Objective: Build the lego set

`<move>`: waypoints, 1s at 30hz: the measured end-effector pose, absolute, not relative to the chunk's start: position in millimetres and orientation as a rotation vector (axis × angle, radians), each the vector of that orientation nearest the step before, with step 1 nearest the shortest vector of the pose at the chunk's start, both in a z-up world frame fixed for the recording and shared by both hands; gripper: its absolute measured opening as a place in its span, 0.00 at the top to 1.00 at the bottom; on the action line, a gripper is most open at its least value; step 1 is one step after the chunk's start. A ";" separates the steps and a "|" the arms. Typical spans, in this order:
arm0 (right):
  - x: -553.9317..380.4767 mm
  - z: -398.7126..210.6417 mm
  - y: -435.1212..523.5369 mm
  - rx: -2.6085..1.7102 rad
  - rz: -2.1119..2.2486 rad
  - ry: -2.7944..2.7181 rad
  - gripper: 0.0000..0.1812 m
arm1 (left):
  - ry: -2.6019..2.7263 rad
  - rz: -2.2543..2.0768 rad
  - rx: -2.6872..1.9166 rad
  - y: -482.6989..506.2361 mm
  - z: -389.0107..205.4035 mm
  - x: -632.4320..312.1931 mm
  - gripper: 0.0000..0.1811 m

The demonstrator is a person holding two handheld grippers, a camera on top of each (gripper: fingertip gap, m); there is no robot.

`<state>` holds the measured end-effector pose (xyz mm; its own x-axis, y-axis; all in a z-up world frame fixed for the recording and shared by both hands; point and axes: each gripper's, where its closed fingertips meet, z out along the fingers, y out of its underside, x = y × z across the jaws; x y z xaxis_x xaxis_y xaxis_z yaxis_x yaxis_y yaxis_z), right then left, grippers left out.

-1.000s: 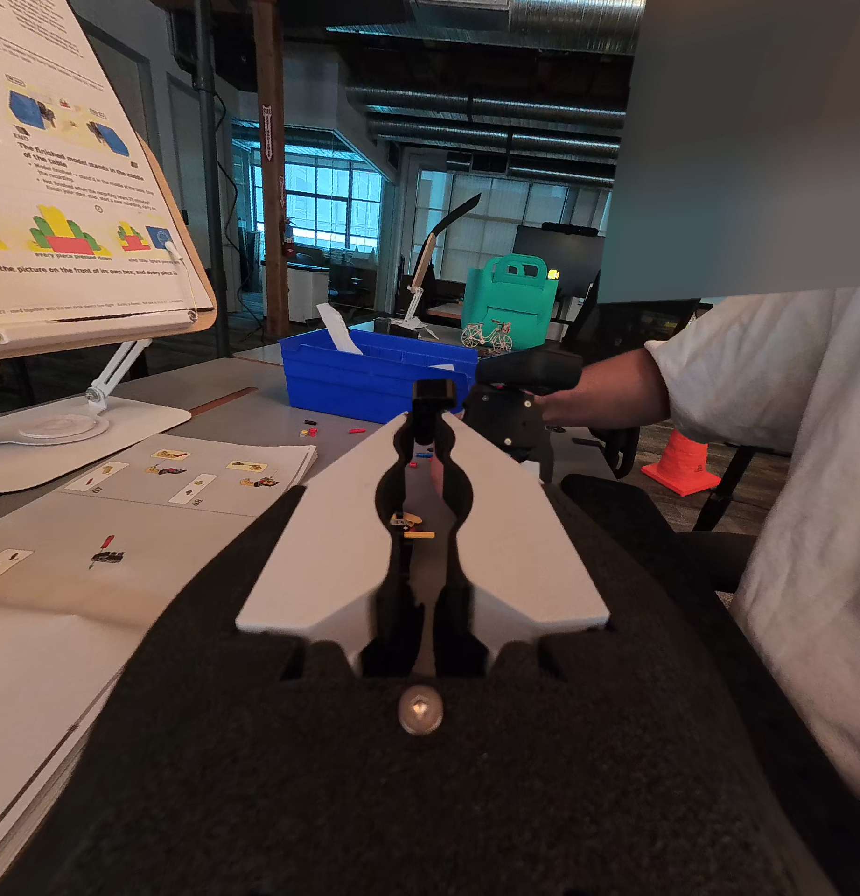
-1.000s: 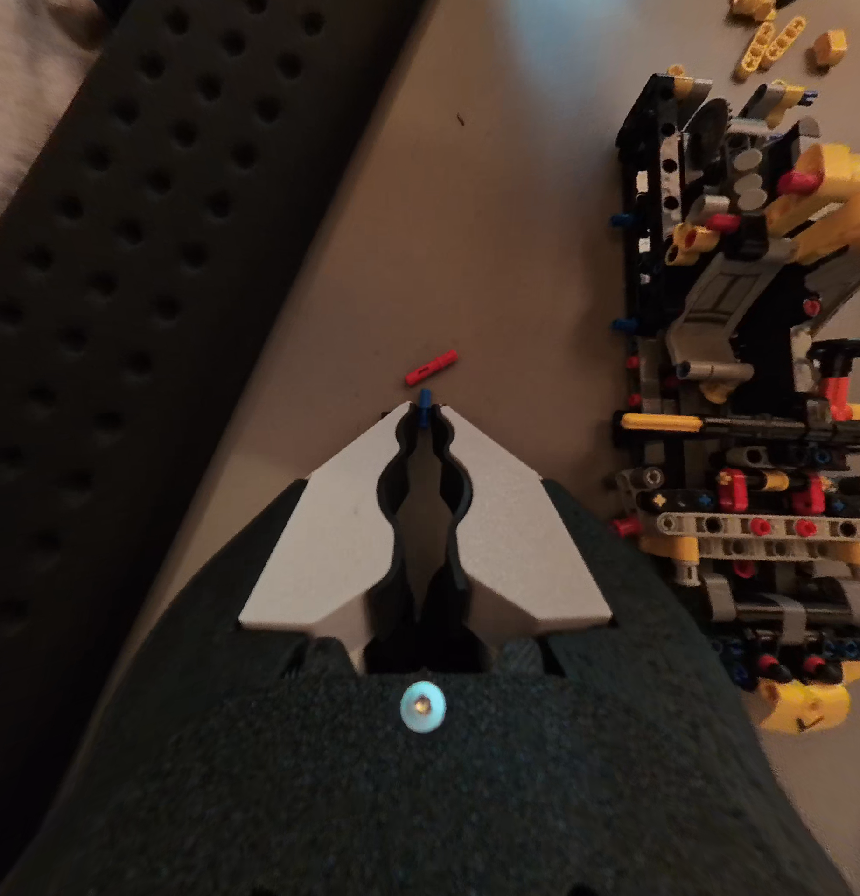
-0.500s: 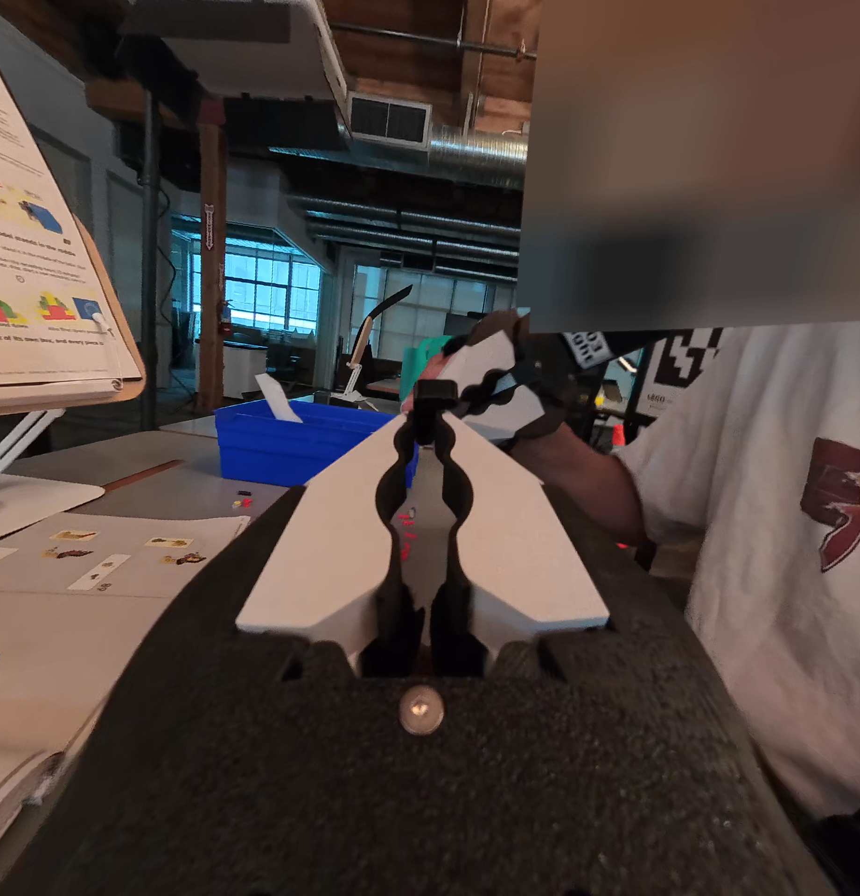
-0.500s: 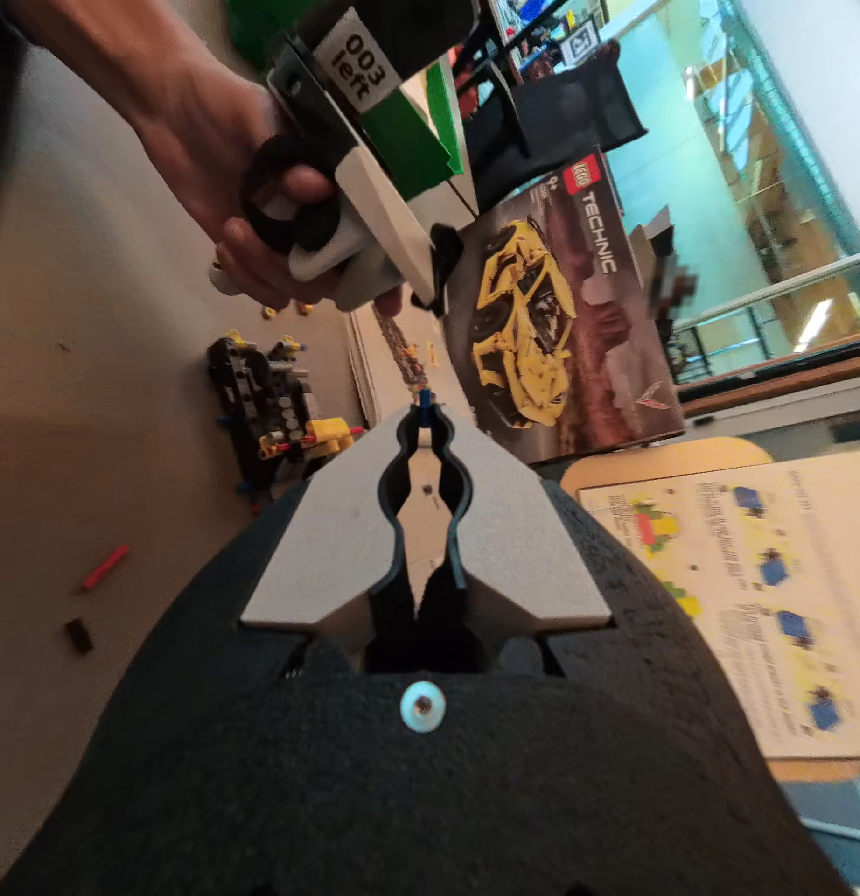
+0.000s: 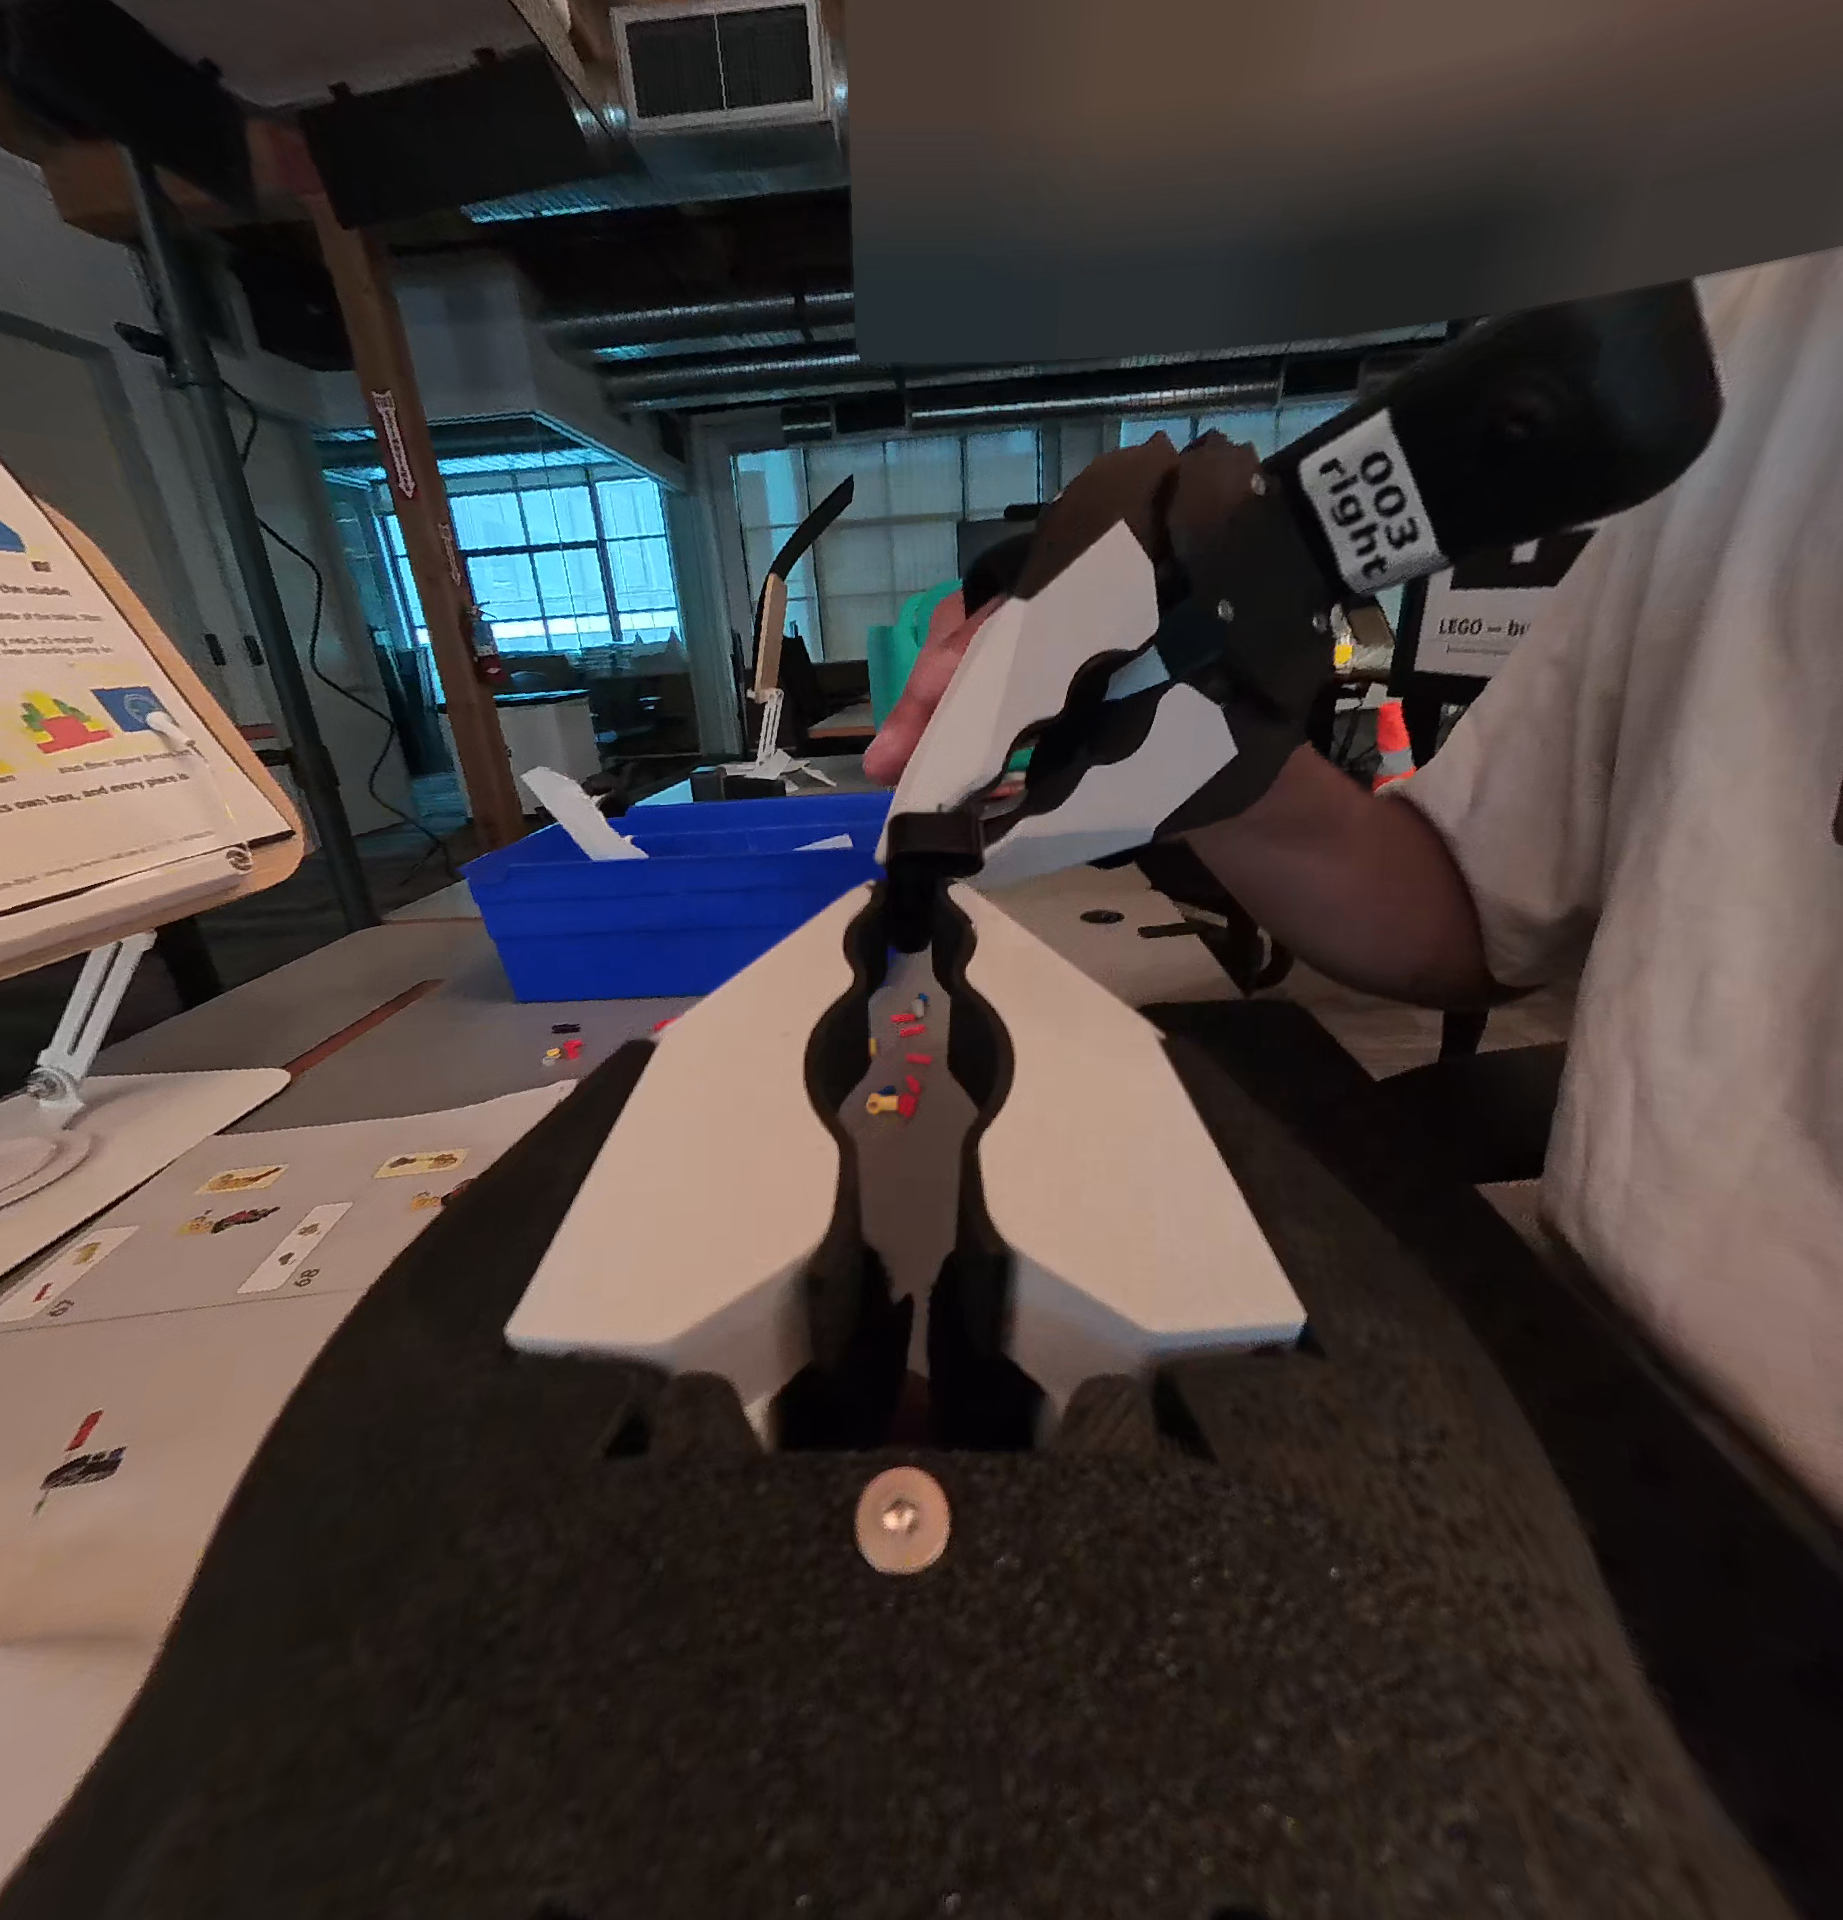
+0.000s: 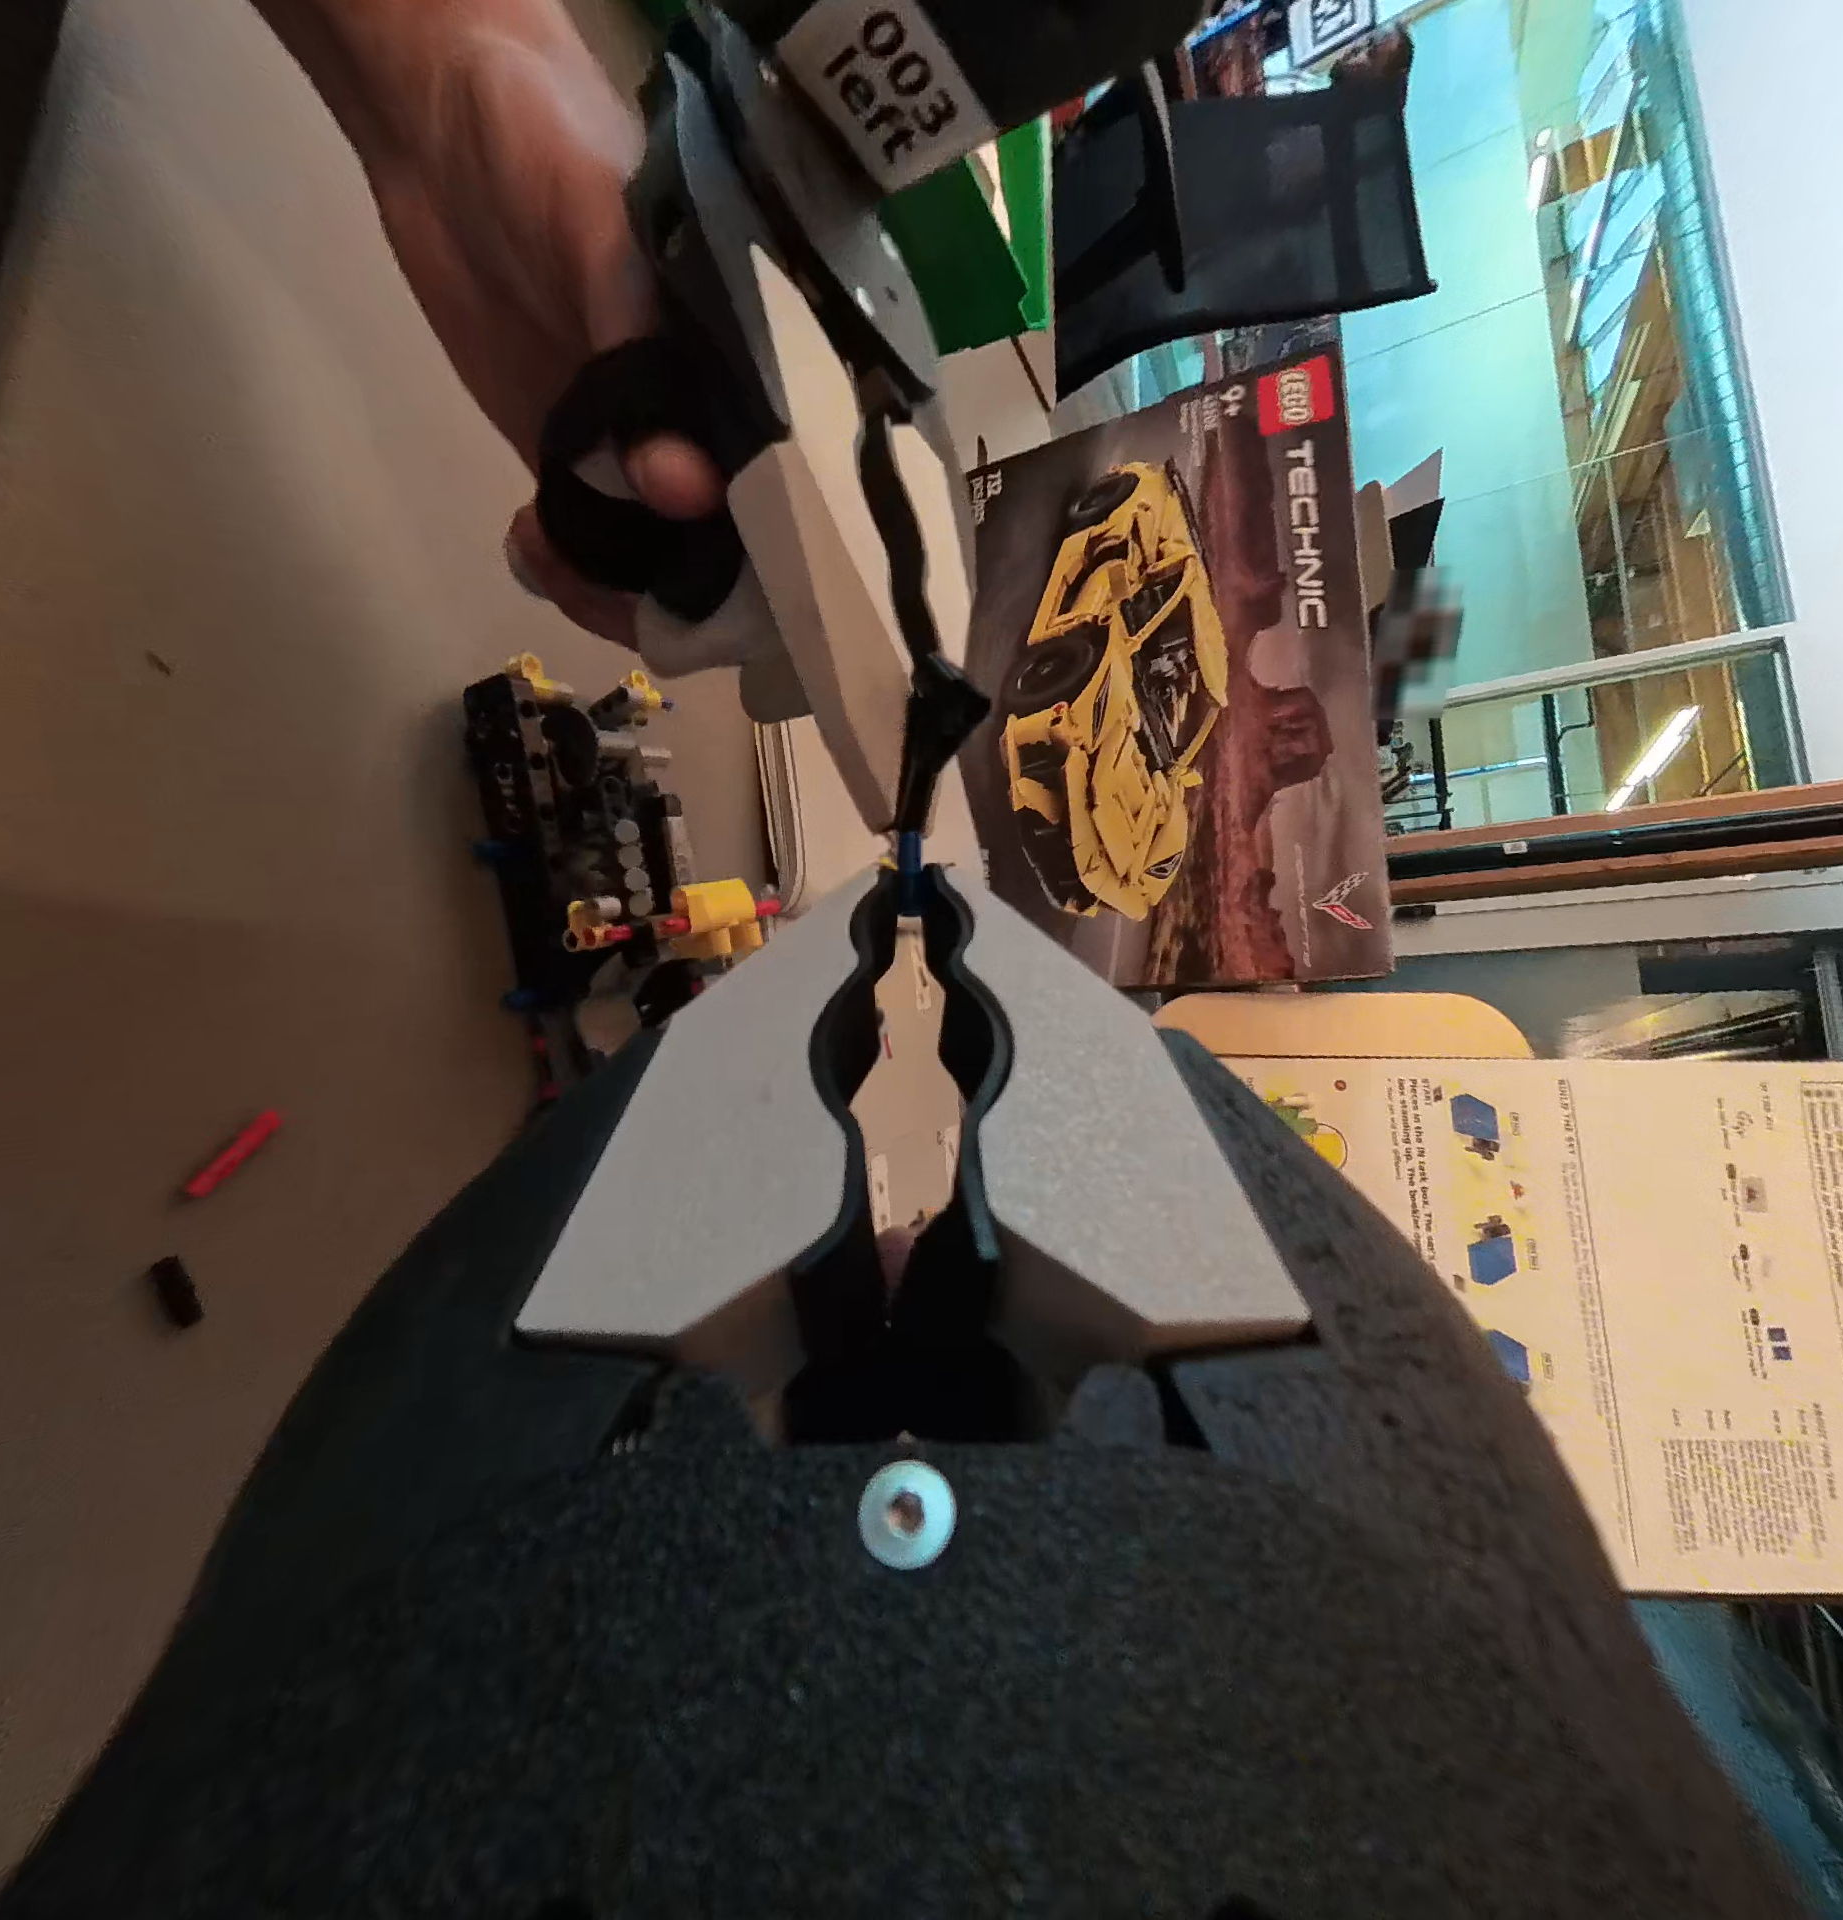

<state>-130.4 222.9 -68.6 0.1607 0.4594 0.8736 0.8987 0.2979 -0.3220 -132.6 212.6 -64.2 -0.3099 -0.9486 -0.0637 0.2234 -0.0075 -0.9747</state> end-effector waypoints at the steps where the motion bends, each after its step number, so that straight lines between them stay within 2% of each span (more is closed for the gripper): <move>1: -130.6 -72.1 221.5 -1.339 -0.503 -1.488 0.98 | 1.287 -1.502 -0.850 212.2 -65.7 -131.9 0.96; 9: -134.6 -81.4 213.0 -1.289 -0.491 -1.589 0.98 | 1.402 -1.433 -0.832 201.7 -76.1 -131.0 0.96; 17: -133.4 -86.0 210.6 -1.264 -0.678 -1.660 0.98 | 1.431 -1.420 -0.834 198.8 -81.2 -129.7 0.96; 24: -134.9 -88.2 202.4 -1.210 -0.656 -1.669 0.98 | 1.432 -1.525 -0.851 190.6 -81.9 -129.2 0.96; 30: -139.3 -68.2 202.3 -1.143 -0.551 -1.482 0.98 | 1.232 -1.772 -0.846 191.9 -59.3 -133.4 0.96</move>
